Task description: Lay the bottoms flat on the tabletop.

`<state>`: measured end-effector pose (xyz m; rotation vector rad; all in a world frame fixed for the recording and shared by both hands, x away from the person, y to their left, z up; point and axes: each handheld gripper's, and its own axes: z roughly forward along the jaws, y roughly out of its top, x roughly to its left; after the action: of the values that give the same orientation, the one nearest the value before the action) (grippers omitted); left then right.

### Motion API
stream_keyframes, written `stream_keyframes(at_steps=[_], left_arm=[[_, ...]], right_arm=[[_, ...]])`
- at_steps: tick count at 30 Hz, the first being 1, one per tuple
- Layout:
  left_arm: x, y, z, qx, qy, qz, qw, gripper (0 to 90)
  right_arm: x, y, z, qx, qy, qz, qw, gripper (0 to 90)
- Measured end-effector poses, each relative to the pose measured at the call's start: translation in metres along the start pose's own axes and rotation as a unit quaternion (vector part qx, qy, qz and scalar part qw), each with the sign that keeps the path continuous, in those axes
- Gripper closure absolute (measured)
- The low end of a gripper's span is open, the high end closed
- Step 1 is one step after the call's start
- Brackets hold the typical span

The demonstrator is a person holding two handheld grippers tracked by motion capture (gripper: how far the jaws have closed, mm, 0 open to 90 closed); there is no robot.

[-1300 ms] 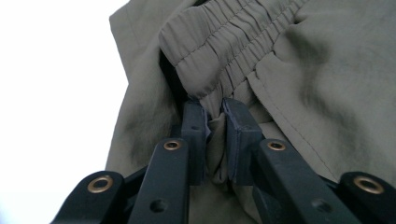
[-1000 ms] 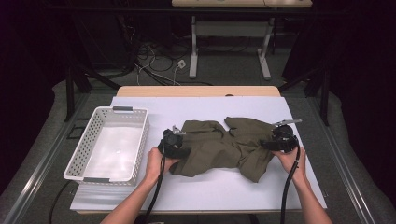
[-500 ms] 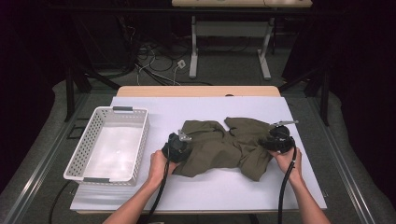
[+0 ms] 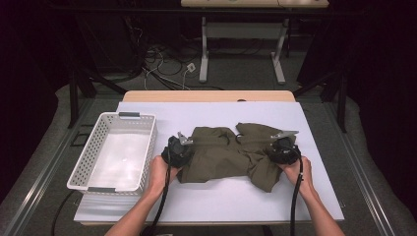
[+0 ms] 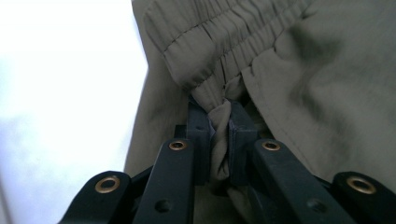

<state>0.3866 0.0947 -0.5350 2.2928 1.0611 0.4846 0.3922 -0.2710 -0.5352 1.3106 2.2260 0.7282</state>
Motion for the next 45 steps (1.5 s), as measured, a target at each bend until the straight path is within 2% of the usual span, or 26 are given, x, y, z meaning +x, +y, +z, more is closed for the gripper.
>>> stream_keyframes(at_steps=[2, 5, 7, 9, 11, 13, 14, 15, 17, 20, 22, 24, 27, 29, 32, 34, 37, 39, 41, 42, 45], left_arm=[[0.002, -0.001, 0.003, 0.010, -0.001, 0.001, 0.9999, 83.1], [0.002, 0.000, 0.002, 0.006, 0.002, 0.002, 1.0000, 83.1], [0.003, 0.000, 0.002, 0.006, 0.001, 0.000, 1.0000, 83.1], [0.003, 0.000, 0.002, 0.005, 0.001, 0.001, 1.0000, 83.0], [0.002, 0.000, 0.001, 0.002, 0.002, 0.003, 1.0000, 82.9], [0.003, 0.000, 0.001, 0.000, -0.001, 0.000, 1.0000, 82.8], [0.003, 0.000, 0.000, -0.001, -0.002, 0.000, 1.0000, 82.7], [0.004, 0.001, 0.000, -0.001, -0.006, -0.003, 1.0000, 82.5], [0.004, 0.001, -0.001, -0.007, -0.010, -0.007, 0.9999, 81.9], [0.008, 0.002, -0.004, -0.012, -0.025, -0.013, 0.9995, 80.2], [0.010, 0.003, -0.006, -0.013, -0.039, -0.022, 0.9989, 75.1], [0.011, 0.003, -0.005, -0.003, -0.064, -0.033, 0.9974, 69.0], [0.006, 0.002, 0.002, 0.013, -0.067, -0.028, 0.9973, 61.3], [0.002, 0.000, 0.007, 0.019, -0.068, -0.027, 0.9971, 60.4], [-0.002, 0.000, 0.008, 0.015, -0.054, -0.011, 0.9984, 70.6], [-0.004, 0.001, 0.005, 0.012, -0.043, 0.001, 0.9990, 78.0], [-0.006, 0.001, 0.002, 0.005, -0.033, 0.009, 0.9994, 81.8], [-0.005, 0.001, -0.002, -0.005, -0.028, 0.011, 0.9995, 82.7], [-0.004, 0.003, -0.008, -0.014, -0.022, 0.011, 0.9996, 83.0], [-0.004, 0.004, -0.011, -0.017, -0.017, 0.012, 0.9996, 83.2], [0.000, 0.006, -0.019, -0.025, -0.010, 0.016, 0.9995, 83.5]], right_arm=[[-0.008, 0.001, -0.006, -0.003, 0.009, 0.013, 0.9999, 56.1], [-0.019, 0.003, -0.021, -0.023, 0.025, 0.034, 0.9988, 49.3], [-0.024, 0.003, -0.030, -0.036, 0.018, 0.047, 0.9981, 47.0], [-0.029, 0.003, -0.033, -0.052, 0.000, 0.058, 0.9969, 48.2], [-0.032, 0.001, -0.030, -0.057, -0.004, 0.073, 0.9957, 49.2], [-0.032, 0.001, -0.020, -0.047, -0.001, 0.081, 0.9956, 50.0], [-0.031, 0.000, -0.012, -0.040, 0.011, 0.089, 0.9952, 50.2], [-0.030, 0.000, -0.007, -0.032, 0.011, 0.087, 0.9956, 50.2], [-0.029, -0.002, 0.002, -0.022, 0.034, 0.100, 0.9942, 48.9], [-0.026, -0.002, 0.006, -0.010, 0.047, 0.113, 0.9924, 48.2], [-0.024, -0.001, 0.008, -0.001, 0.050, 0.113, 0.9924, 46.1], [-0.023, -0.002, 0.015, 0.019, 0.050, 0.112, 0.9923, 43.6], [-0.020, -0.001, 0.018, 0.019, 0.034, 0.099, 0.9944, 44.0], [-0.020, -0.002, 0.018, 0.018, 0.036, 0.106, 0.9935, 50.5], [-0.020, -0.003, 0.017, 0.007, 0.037, 0.108, 0.9934, 63.6], [-0.017, -0.002, 0.015, 0.002, 0.028, 0.101, 0.9945, 68.0], [-0.011, 0.000, 0.008, -0.012, 0.002, 0.078, 0.9969, 78.4], [-0.009, 0.002, 0.000, -0.028, -0.008, 0.069, 0.9972, 84.5], [-0.007, 0.004, -0.009, -0.043, -0.010, 0.070, 0.9966, 86.6], [-0.006, 0.005, -0.011, -0.043, -0.002, 0.065, 0.9970, 86.3], [-0.005, 0.005, -0.010, -0.031, 0.015, 0.067, 0.9972, 77.5]])
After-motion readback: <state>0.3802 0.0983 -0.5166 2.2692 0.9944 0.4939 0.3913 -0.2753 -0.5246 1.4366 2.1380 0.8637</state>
